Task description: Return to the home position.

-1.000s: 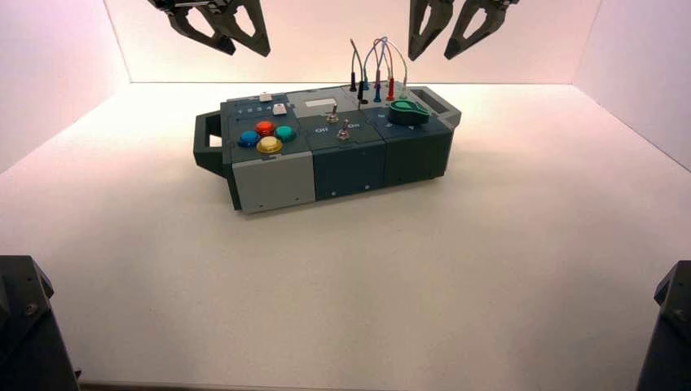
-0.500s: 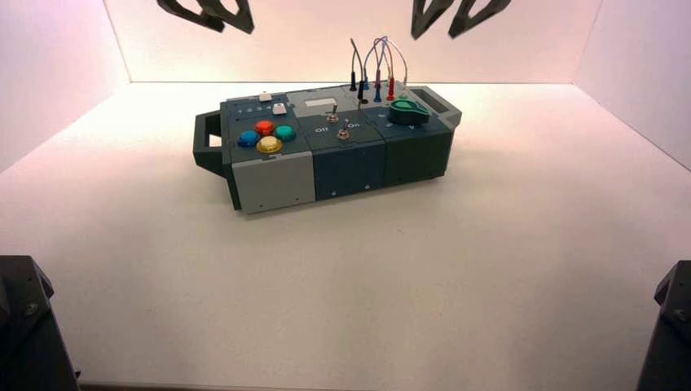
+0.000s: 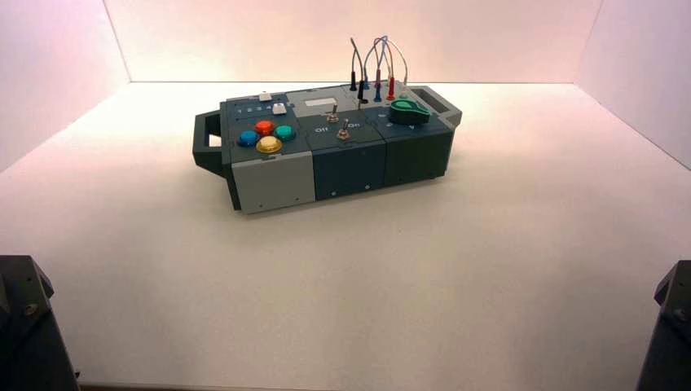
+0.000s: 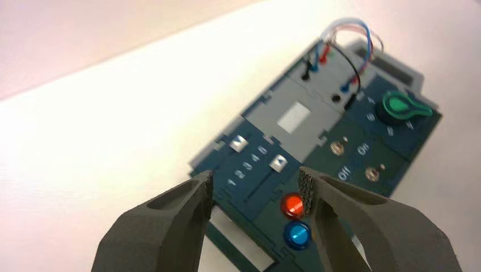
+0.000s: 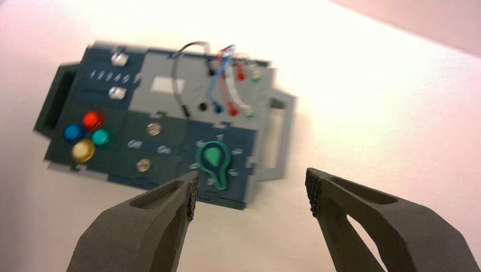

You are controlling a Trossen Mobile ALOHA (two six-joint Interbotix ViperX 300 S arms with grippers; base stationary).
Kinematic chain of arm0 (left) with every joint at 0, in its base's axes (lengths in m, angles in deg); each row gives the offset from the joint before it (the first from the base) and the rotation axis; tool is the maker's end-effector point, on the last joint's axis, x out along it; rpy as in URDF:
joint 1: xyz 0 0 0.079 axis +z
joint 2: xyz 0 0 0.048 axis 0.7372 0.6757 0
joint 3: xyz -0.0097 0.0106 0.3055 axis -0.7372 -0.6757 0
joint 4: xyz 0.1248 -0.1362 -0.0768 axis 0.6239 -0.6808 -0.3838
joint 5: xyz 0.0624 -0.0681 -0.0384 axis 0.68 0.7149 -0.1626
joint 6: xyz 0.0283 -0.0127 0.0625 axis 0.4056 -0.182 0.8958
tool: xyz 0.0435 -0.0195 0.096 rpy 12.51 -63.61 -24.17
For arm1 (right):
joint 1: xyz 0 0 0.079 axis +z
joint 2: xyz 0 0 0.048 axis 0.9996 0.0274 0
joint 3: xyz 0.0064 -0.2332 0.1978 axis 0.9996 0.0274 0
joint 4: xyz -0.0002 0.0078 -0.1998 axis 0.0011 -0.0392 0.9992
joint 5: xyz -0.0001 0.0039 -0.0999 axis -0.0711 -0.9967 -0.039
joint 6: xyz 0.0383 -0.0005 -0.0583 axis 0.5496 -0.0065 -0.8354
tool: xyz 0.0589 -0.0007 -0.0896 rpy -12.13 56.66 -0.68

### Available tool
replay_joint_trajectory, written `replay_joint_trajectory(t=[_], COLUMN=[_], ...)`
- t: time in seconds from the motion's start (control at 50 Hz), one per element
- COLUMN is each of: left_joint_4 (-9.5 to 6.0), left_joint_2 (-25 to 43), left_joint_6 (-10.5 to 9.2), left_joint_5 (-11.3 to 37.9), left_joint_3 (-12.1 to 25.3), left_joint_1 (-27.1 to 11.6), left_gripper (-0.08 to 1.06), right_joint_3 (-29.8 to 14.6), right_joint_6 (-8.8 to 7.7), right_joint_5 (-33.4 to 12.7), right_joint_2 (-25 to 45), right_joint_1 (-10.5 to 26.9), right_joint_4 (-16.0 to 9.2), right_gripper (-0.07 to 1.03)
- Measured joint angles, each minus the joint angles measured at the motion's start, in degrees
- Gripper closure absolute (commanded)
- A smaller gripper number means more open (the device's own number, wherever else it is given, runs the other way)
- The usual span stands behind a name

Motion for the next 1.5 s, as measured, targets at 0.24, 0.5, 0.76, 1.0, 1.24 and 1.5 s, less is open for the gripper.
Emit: replay_joint_trajectory(t=[0.24,0.5,0.76,1.0,1.24,1.5], left_joint_4=[-0.26,-0.18,0.62,0.97,1.05,1.05], left_joint_2=[-9.93,-18.81,-26.1,-27.95,-27.86,-26.98], left_joint_6=[-6.33,-12.3,-11.87,-9.4,-8.53,-8.26], left_joint_5=[-3.87,-2.02,-2.11,-2.55,-6.15,-7.47], left_joint_3=[-6.5,-10.55,-12.22,-13.8,-15.73,-16.35], left_joint_1=[1.85,5.62,7.12,9.67,9.67,9.67], left_gripper=[0.2,0.2,0.2,0.2,0.23,0.36], right_joint_3=[6.42,12.74,19.95,27.33,30.15,30.85], right_joint_6=[0.18,0.79,1.41,1.58,2.46,3.34], right_joint_5=[4.04,5.62,10.11,16.26,16.96,17.84], right_joint_2=[-11.43,-22.85,-33.93,-43.59,-45.44,-45.09], right_joint_1=[-4.22,-8.44,-10.72,-11.87,-12.92,-12.92], right_joint_4=[-0.09,-0.09,-0.18,-0.26,-0.88,-1.14], right_gripper=[-0.02,-0.02,-0.02,-0.02,0.02,0.32])
